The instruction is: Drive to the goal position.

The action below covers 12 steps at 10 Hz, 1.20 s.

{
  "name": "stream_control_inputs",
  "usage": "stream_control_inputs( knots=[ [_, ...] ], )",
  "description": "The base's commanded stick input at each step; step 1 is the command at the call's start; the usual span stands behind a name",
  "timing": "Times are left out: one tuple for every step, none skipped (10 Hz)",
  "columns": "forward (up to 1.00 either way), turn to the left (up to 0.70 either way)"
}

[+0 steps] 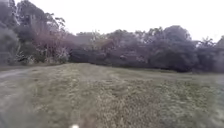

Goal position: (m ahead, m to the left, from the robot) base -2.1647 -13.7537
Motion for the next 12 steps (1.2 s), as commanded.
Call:
stream_control_inputs(
  knots=[
    [0.60,-0.15],
    [0.60,-0.15],
    [0.60,-0.15],
    [0.60,-0.15],
    [0.60,-0.15],
    [0.60,-0.15],
    [0.60,-0.15],
    [0.60,-0.15],
    [0.60,-0.15],
    [0.60,-0.15],
    [0.60,-0.15],
    [0.60,-0.15]
  ],
)
